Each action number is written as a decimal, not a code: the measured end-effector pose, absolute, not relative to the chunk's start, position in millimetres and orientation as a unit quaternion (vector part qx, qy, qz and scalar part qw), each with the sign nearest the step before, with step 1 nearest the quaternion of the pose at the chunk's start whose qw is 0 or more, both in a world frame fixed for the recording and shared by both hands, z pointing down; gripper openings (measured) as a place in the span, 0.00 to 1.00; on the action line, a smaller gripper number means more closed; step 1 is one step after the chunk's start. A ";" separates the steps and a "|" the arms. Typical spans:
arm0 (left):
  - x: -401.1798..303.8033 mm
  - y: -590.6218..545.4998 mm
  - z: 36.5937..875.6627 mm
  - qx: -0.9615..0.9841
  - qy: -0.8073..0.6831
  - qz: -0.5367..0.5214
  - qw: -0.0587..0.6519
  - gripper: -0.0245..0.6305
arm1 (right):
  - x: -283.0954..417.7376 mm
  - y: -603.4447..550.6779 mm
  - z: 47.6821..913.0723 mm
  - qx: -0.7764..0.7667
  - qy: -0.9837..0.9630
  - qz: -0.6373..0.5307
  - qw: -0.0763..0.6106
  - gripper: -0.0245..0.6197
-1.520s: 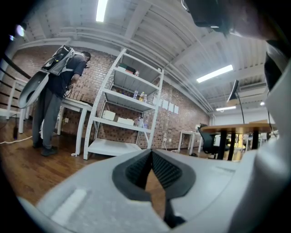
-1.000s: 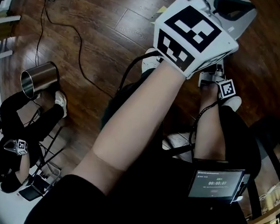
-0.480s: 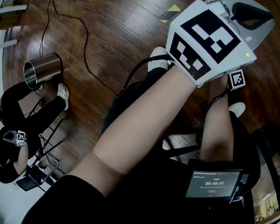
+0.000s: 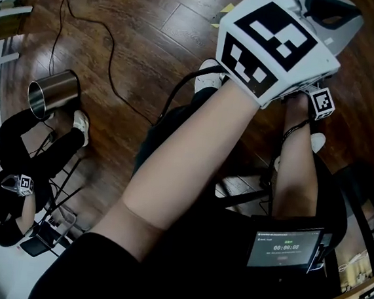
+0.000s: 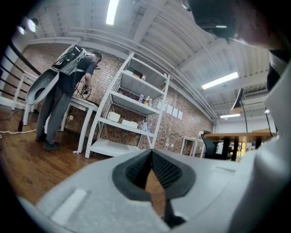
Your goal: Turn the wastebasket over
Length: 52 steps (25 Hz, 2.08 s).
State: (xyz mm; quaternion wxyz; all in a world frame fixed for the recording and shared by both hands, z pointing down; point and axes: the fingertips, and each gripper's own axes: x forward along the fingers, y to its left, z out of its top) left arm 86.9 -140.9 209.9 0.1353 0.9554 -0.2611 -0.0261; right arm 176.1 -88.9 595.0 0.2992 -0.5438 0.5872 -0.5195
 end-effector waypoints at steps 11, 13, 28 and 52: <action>73.2 -145.6 215.9 0.950 -0.268 -0.039 0.153 0.04 | 186.5 -120.0 559.5 -0.480 0.773 -0.348 -0.225 0.06; 74.5 -145.4 216.1 0.950 -0.267 -0.039 0.154 0.04 | 183.0 -120.9 566.3 -0.445 0.775 -0.304 -0.329 0.06; 75.5 -144.0 224.0 0.951 -0.267 -0.031 0.156 0.04 | 118.8 -79.7 589.8 -0.199 0.773 -0.178 -0.575 0.07; 95.6 -125.9 240.0 0.964 -0.231 0.037 0.128 0.04 | 153.0 -84.8 355.1 -0.397 0.866 -0.146 -0.268 0.06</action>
